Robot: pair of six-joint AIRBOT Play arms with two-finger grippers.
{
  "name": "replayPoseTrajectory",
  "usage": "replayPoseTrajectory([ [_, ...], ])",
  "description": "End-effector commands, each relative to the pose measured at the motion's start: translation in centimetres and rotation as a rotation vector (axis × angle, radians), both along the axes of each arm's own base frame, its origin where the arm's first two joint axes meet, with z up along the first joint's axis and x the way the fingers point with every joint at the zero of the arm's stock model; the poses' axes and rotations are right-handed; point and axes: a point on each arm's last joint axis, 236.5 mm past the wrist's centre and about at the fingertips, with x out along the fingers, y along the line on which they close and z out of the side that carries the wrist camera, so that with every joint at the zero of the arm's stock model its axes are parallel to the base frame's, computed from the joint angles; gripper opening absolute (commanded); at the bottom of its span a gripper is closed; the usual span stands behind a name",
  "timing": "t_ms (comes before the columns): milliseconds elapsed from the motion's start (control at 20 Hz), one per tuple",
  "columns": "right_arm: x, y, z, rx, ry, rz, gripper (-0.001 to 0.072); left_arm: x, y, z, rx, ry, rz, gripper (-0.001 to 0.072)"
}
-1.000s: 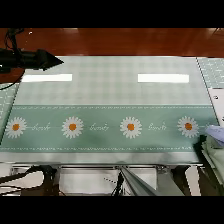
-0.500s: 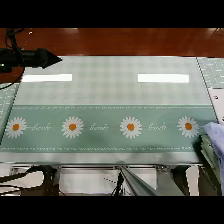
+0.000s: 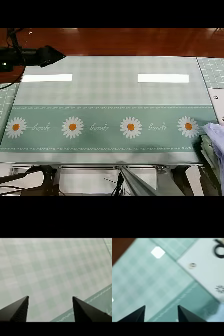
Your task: Fold the shirts.
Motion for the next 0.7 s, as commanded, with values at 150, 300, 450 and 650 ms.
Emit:
replayPoseTrajectory([
  [150, 4.5, 7.5, -7.4, -0.103, 0.333, 0.416, 0.0622, -2.4, 1.1, -1.7, 0.648, 0.059, 0.033, 0.0608],
  [300, 6.8, 8.5, -9.7, -0.242, 0.438, 0.479, 0.0623, -2.3, 0.3, -0.8, 0.812, 0.013, 0.086, 0.0709],
  [450, 9.0, 11.4, -12.5, -0.226, 0.486, 0.579, 0.0622, -3.5, -1.0, -2.8, 0.796, 0.109, 0.094, 0.0709],
  [650, 10.0, 13.5, -15.1, -0.211, 0.548, 0.652, 0.0621, -4.6, -0.8, -4.2, 0.82, 0.183, 0.074, 0.0705],
])
